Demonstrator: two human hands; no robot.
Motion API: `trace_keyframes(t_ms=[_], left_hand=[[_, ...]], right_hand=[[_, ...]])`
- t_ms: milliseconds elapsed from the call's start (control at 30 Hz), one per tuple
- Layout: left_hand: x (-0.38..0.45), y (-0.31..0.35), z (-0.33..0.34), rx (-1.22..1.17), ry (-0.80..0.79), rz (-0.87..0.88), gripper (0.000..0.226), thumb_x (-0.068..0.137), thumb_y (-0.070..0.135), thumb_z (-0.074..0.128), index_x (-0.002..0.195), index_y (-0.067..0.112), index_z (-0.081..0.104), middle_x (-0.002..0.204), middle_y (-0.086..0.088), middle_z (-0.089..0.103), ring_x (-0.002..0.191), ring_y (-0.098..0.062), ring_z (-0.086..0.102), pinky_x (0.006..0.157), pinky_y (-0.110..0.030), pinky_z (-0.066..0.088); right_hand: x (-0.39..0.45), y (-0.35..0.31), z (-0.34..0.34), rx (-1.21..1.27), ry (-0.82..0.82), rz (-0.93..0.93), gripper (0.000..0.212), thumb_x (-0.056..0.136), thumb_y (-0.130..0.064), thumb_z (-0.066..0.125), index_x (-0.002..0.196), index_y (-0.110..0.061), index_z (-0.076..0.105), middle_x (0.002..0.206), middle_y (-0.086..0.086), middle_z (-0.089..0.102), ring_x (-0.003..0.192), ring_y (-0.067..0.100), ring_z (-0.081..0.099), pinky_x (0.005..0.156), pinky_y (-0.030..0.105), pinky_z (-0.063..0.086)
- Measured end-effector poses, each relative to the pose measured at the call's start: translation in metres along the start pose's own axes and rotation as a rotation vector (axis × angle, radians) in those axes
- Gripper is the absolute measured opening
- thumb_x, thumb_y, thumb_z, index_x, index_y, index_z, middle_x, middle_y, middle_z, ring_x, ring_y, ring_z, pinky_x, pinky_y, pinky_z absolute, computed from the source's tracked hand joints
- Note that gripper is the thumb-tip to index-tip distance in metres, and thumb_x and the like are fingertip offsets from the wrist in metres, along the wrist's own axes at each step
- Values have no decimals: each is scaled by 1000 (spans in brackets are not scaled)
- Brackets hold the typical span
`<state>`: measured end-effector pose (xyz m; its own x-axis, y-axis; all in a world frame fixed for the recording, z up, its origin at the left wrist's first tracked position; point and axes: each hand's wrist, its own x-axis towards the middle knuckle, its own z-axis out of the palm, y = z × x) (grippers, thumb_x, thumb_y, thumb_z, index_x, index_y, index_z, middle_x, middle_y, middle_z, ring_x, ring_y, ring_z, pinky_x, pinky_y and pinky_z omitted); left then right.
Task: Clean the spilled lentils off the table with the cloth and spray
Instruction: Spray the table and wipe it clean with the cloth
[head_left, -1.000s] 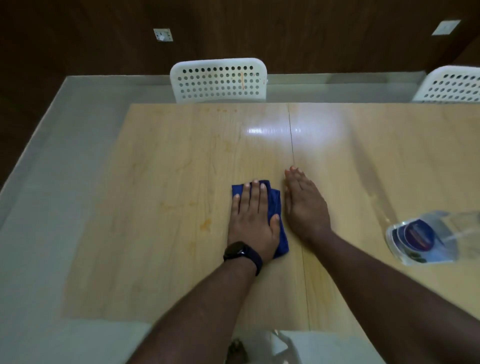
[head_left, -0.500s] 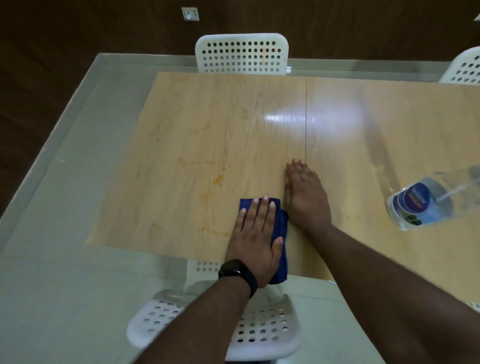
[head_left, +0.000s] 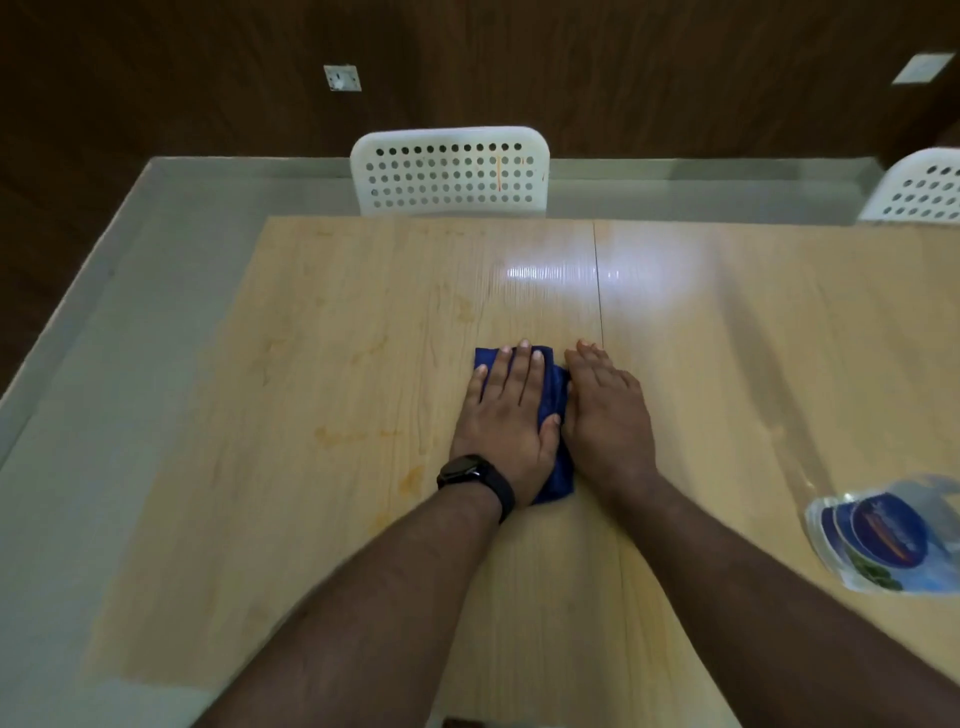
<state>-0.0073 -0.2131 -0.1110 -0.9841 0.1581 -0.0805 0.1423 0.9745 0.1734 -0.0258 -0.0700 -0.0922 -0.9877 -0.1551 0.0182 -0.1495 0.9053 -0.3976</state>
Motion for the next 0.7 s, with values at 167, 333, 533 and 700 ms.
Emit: trace_keyframes(t_ms=[167,333,533,700], left_hand=[[69,-21,-11,-12,-3,10,75,102,51,14,166,16,-6,174,-1,-11,160,-18,-12,130,-45,-2],[157,-38,-24,17,3,56,74,103,51,16,167,16,0,175,-2,-3,161,-20,-3,130,-44,0],[229,-41,-33,29,6,-26,73,106,50,22,167,13,4,175,-5,4,161,-22,3,130,-45,3],[147,-23,-31,-59,14,-246,74,106,49,18,165,11,-6,174,-10,-6,161,-27,-5,130,-49,2]], right_hand=[[81,8,-1,12,52,48,53,108,-28,31,159,-14,41,166,7,38,156,20,29,128,40,21],[86,4,4,-3,44,49,54,111,-28,37,163,-16,32,170,5,30,159,17,20,131,37,13],[91,8,7,-17,29,53,55,112,-33,34,165,-22,26,172,0,23,160,13,13,130,33,7],[89,7,5,-27,-15,56,57,111,-33,35,165,-21,24,173,-1,19,160,12,8,130,34,8]])
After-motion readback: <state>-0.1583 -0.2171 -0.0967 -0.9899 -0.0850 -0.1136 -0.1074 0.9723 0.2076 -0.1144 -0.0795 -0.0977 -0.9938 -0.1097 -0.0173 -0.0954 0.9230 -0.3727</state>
